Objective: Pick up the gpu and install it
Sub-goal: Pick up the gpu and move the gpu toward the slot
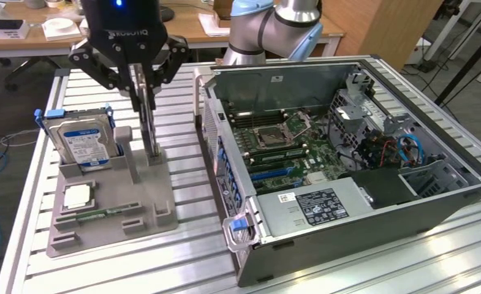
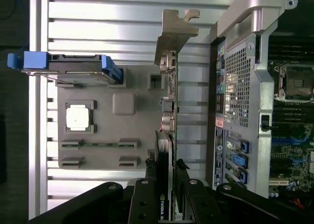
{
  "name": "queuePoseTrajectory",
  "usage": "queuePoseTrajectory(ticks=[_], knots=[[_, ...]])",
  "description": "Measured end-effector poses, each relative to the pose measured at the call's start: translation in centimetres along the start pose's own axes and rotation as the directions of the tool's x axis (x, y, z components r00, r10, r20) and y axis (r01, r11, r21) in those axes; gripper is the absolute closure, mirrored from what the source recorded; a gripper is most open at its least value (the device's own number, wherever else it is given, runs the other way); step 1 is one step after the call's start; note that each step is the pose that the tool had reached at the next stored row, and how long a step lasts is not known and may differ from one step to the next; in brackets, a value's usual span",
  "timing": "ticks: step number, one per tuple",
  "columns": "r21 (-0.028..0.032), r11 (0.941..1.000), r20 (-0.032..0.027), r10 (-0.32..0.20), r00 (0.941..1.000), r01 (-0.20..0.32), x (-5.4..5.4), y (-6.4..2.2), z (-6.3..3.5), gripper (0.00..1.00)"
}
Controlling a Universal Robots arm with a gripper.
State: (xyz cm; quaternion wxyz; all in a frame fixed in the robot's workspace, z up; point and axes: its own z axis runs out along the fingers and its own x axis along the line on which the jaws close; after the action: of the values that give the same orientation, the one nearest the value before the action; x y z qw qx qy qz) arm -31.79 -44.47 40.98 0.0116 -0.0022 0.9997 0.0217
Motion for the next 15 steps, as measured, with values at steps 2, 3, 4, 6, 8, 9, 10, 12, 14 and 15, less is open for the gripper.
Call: queuePoseTrajectory(ticks=[2, 3, 4, 6, 8, 9, 10, 12, 14, 15], knots=[[-0.0002, 1.0000, 0.0000, 0.000, 1.0000, 0.000, 0.0, 0.01, -0.37, 0.74], [-0.0002, 1.0000, 0.0000, 0.000, 1.0000, 0.000, 0.0, 0.02, -0.55, 0.74], [-0.0003, 1.0000, 0.0000, 0.000, 1.0000, 0.000, 0.0, 0.03, -0.75, 0.74], [-0.0004, 1.0000, 0.0001, 0.000, 1.0000, 0.000, 0.0, 0.04, -1.10, 0.74], [-0.0005, 1.0000, 0.0001, 0.000, 1.0000, 0.000, 0.0, 0.05, -1.29, 0.74], [-0.0006, 1.0000, 0.0002, 0.000, 1.0000, 0.000, 0.0, 0.05, -1.29, 0.74], [-0.0005, 1.0000, 0.0001, 0.000, 1.0000, 0.000, 0.0, 0.05, -1.29, 0.74], [-0.0005, 1.0000, 0.0001, 0.000, 1.0000, 0.000, 0.0, 0.05, -1.30, 0.74], [-0.0005, 1.0000, 0.0000, 0.000, 1.0000, 0.000, 0.0, 0.05, -1.30, 0.74], [-0.0004, 1.0000, 0.0000, 0.000, 1.0000, 0.000, 0.0, 0.05, -1.30, 0.74]])
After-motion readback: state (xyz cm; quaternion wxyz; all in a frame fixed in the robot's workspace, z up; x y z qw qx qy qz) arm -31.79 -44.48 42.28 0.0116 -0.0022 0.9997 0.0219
